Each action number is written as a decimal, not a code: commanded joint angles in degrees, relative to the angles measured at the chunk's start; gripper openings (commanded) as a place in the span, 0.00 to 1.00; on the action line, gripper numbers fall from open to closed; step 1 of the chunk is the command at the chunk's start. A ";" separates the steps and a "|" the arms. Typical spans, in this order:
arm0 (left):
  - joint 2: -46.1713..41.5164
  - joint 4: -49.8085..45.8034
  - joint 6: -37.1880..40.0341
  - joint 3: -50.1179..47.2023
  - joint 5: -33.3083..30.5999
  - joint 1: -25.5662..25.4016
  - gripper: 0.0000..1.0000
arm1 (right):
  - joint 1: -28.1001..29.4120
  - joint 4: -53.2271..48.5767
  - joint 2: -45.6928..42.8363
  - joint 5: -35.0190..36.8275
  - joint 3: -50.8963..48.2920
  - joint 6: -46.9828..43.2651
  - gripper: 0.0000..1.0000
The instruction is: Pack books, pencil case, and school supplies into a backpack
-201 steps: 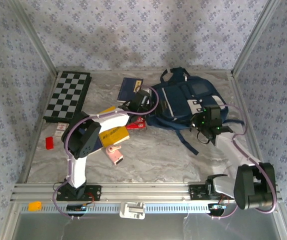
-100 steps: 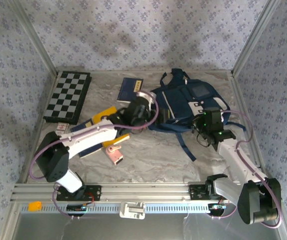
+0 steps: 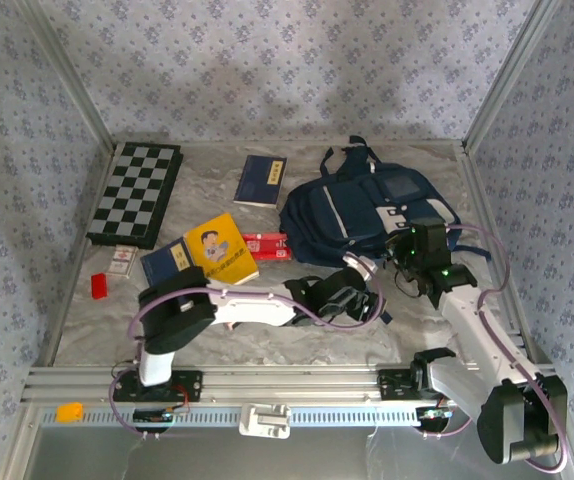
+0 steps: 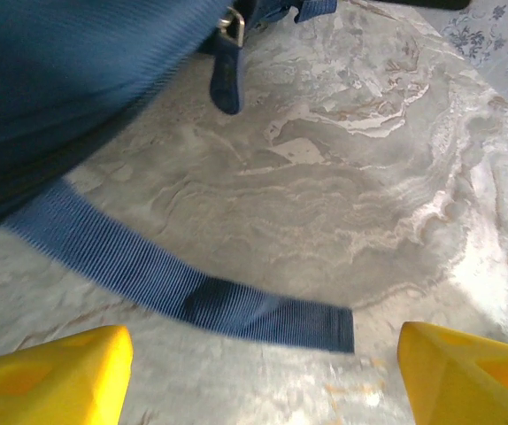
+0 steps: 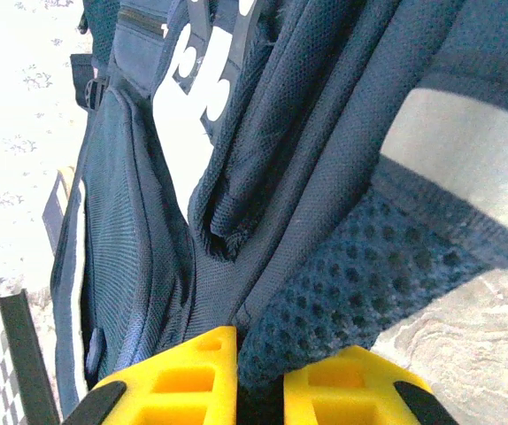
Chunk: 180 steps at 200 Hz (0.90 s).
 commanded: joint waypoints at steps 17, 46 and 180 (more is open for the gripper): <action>5.03 10.00 3.60 3.24 -8.87 -0.11 0.76 | 0.81 2.14 -1.67 -3.83 2.03 2.85 0.00; 8.69 11.07 4.74 6.06 -17.20 -0.06 0.71 | 2.01 3.11 -1.80 -3.59 2.12 3.98 0.00; 14.02 17.69 12.22 14.36 -24.66 2.25 0.30 | 4.13 3.39 -0.62 -3.15 1.77 4.89 0.00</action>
